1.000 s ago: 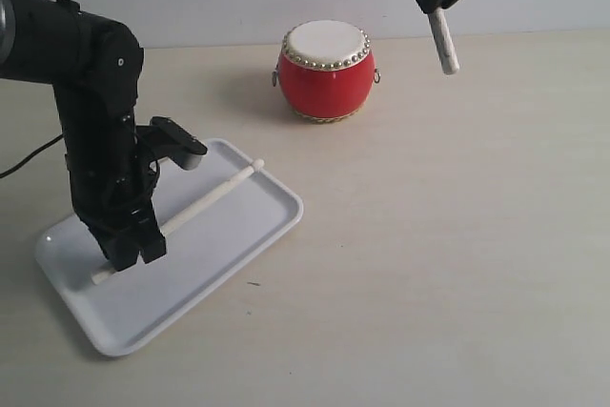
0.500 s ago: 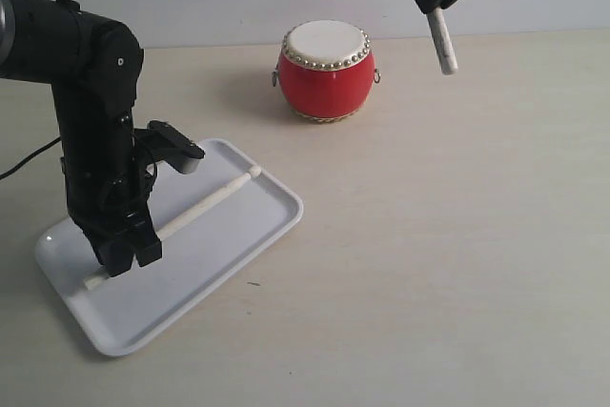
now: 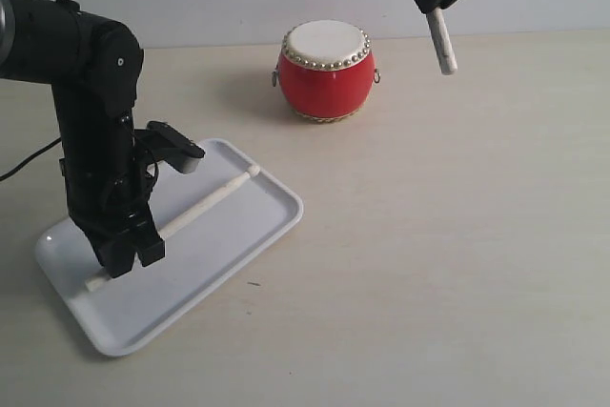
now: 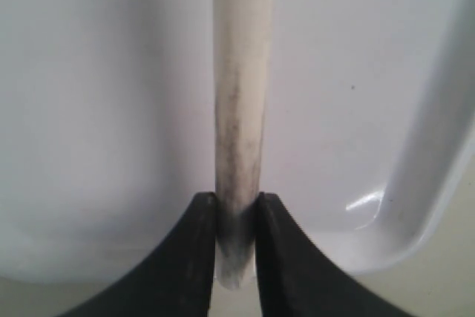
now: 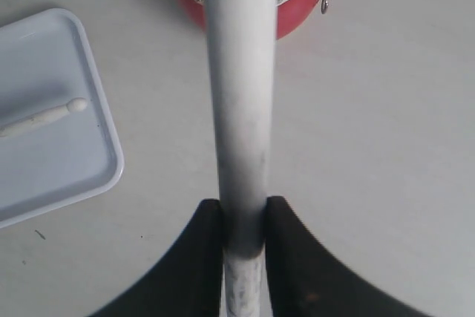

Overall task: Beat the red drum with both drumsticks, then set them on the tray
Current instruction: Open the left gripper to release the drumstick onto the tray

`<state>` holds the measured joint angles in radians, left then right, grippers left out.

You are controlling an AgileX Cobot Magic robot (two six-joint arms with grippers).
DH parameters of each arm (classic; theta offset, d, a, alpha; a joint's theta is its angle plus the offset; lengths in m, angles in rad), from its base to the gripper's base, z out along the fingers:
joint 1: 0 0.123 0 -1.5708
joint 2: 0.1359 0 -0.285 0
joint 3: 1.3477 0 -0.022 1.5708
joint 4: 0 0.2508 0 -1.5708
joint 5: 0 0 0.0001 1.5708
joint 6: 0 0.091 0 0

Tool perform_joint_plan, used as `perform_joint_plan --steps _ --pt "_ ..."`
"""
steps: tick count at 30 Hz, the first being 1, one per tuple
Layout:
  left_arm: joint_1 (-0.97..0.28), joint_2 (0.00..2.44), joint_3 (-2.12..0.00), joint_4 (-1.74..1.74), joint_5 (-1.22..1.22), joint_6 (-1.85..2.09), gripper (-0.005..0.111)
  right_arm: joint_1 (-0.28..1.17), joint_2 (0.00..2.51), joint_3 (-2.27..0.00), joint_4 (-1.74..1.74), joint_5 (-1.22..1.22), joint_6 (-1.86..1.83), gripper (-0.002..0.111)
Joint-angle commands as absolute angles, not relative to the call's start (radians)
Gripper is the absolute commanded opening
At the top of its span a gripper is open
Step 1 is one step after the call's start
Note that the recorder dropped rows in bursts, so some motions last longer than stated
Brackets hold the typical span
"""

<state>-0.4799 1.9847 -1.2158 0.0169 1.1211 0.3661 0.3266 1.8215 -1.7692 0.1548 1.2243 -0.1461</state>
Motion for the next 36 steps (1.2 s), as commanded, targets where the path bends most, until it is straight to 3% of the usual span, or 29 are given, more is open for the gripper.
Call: perform_joint_plan --steps 1,14,26,33,36 --pt "-0.476 1.982 -1.214 0.012 1.124 0.358 0.000 0.325 1.815 -1.771 0.156 1.221 -0.154 0.000" --pt "-0.476 1.982 -1.214 -0.010 1.139 0.367 0.002 0.325 1.815 -1.771 0.158 1.221 -0.154 0.000" --pt "-0.476 1.982 -1.214 -0.010 1.124 0.365 0.034 0.325 1.815 -1.771 0.160 1.221 -0.154 0.000" --pt "-0.476 1.982 -1.214 -0.007 1.128 0.363 0.068 0.325 1.815 -1.771 0.160 1.221 -0.154 0.000" --pt "-0.476 1.982 -1.214 0.000 1.148 0.363 0.073 0.325 1.815 -1.771 0.160 1.221 -0.154 0.000"
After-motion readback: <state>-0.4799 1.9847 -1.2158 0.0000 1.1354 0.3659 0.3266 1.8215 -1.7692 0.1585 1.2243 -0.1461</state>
